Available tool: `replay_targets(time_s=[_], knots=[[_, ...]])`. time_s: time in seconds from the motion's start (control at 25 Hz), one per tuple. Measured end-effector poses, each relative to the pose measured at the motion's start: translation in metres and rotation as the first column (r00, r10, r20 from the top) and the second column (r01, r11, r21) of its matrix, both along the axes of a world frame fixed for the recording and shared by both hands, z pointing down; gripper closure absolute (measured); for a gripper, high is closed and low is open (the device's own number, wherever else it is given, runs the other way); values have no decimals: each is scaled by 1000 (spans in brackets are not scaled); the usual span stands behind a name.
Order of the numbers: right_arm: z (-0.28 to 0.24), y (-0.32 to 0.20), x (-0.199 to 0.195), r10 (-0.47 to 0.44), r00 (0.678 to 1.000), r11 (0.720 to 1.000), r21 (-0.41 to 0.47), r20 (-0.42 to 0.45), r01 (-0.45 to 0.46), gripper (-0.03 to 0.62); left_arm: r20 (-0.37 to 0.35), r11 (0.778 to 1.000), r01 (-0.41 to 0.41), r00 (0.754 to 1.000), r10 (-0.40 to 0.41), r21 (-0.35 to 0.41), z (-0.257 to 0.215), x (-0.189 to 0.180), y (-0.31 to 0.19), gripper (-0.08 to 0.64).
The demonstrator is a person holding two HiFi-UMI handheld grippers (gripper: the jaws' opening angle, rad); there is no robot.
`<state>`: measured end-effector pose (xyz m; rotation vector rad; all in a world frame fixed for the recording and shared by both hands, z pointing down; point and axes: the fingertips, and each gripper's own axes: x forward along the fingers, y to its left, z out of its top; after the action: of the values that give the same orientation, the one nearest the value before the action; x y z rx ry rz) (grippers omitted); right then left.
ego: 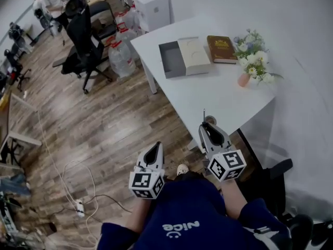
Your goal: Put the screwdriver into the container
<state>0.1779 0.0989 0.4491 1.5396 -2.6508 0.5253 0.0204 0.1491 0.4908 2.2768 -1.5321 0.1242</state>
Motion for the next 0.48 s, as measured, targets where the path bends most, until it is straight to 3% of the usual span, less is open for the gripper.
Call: replay_targets(time_s=[0.48], knots=[[-35, -51, 57, 91, 994, 995, 41, 62, -94, 503, 1, 999, -35, 999, 35, -11, 2, 26, -58, 543]])
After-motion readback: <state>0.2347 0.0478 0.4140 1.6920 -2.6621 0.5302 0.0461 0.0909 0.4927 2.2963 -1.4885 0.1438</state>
